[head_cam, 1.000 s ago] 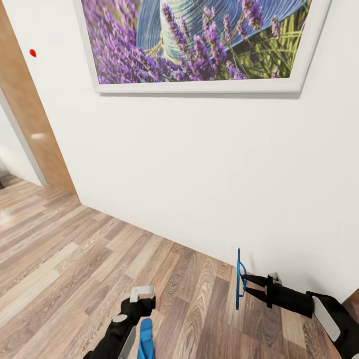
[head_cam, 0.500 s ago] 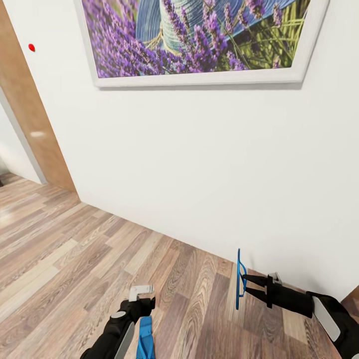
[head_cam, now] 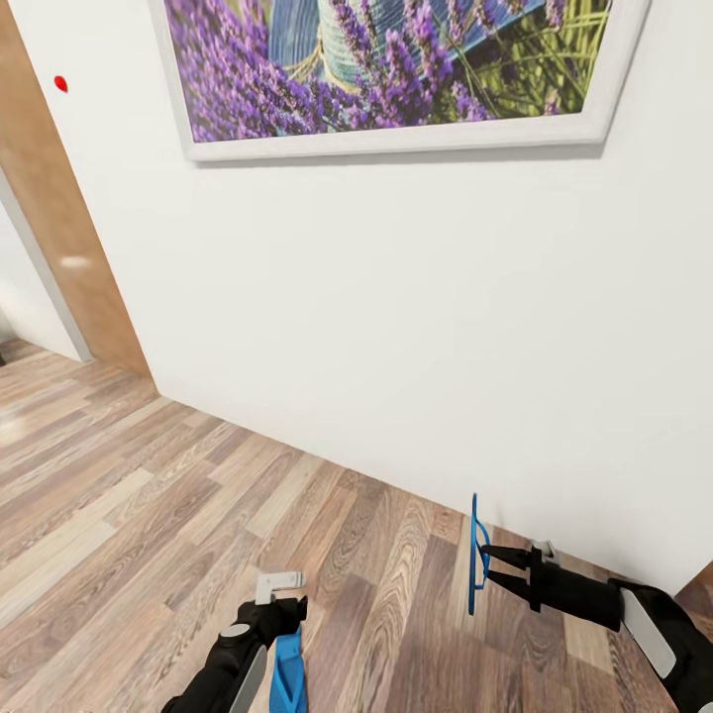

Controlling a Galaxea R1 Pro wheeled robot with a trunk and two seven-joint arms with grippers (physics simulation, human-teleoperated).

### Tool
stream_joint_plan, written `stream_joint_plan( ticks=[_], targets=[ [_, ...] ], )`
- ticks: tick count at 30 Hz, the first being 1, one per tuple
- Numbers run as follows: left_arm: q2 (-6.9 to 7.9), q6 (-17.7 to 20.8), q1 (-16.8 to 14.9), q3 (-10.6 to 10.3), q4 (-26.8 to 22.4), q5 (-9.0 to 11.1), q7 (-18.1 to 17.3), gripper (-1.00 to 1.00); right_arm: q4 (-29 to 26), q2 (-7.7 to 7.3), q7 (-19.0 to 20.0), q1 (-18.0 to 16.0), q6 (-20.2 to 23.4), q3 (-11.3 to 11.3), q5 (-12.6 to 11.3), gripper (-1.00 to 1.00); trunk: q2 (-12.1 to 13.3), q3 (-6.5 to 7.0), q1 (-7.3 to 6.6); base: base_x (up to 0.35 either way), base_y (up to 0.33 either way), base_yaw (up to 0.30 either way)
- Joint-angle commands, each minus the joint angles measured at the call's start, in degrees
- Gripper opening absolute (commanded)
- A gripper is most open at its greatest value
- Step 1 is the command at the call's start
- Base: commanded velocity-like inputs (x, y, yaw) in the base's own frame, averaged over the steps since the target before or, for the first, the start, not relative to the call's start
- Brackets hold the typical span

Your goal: In the bedroom, move the book from the bed onto either nightstand, and place the two sandals side by side next to the bed.

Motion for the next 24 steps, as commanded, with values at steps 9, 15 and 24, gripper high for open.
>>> stream_joint_plan(
  ticks=[9,15,24],
  targets=[
    [0.03,0.2,0.0,-0.2,-0.3,0.7,0.4,1.0,0.0,0.0,0.3,0.0,0.2,-0.1,0.0,-1.0,-3.6,-1.67,1.97,0.0,0.0,0.0],
    [0.03,0.2,0.0,-0.2,-0.5,0.7,0.4,1.0,0.0,0.0,0.2,0.0,0.2,-0.1,0.0,-1.0,-4.9,-2.88,2.71,0.0,0.0,0.0],
    [0.03,0.2,0.0,-0.2,-0.5,0.7,0.4,1.0,0.0,0.0,0.2,0.0,0.2,-0.1,0.0,-1.0,-5.0,-4.87,2.94,0.0,0.0,0.0]
  ],
)
